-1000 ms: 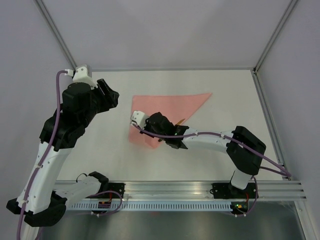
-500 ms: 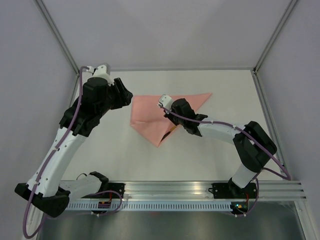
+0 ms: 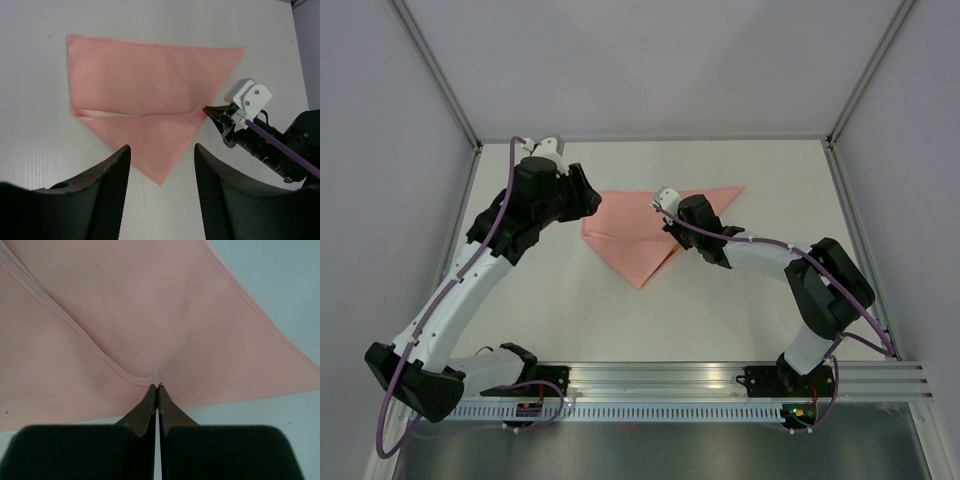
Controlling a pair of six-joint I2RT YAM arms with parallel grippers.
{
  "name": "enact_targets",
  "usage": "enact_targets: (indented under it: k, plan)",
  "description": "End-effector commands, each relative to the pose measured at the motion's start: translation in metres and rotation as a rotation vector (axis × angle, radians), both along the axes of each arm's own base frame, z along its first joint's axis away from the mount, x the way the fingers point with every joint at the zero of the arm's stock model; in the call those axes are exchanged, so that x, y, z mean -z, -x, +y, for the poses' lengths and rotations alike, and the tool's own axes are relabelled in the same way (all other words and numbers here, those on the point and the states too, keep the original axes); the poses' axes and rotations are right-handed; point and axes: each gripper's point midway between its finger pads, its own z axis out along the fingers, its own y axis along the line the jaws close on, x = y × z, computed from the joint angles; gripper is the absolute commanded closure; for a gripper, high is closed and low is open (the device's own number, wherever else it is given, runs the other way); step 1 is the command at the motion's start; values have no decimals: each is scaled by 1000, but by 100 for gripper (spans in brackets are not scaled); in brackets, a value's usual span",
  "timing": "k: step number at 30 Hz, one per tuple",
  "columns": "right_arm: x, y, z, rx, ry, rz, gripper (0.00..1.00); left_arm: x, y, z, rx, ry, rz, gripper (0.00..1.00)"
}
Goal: Fold the napkin, place the utensils inside, and roll it up
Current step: Fold the napkin
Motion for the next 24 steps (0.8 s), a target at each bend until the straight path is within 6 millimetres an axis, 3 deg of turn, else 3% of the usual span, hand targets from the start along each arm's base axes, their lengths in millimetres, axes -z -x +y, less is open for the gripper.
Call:
enact_targets:
  k: [1,13,18,24]
  plan:
    - [9,-2,-8,12,5,11,100,-1,-6,-10,22,52,-15,41]
    - [24,-1,-18,33,9,71,100,26,-10,-23,56,65,42,42]
    - [28,-4,-20,53,1,125,100,47,-12,-30,59,69,88,42]
    - [34,-5,-22,65,4,176,100,85,-9,-48,99,100,163,43]
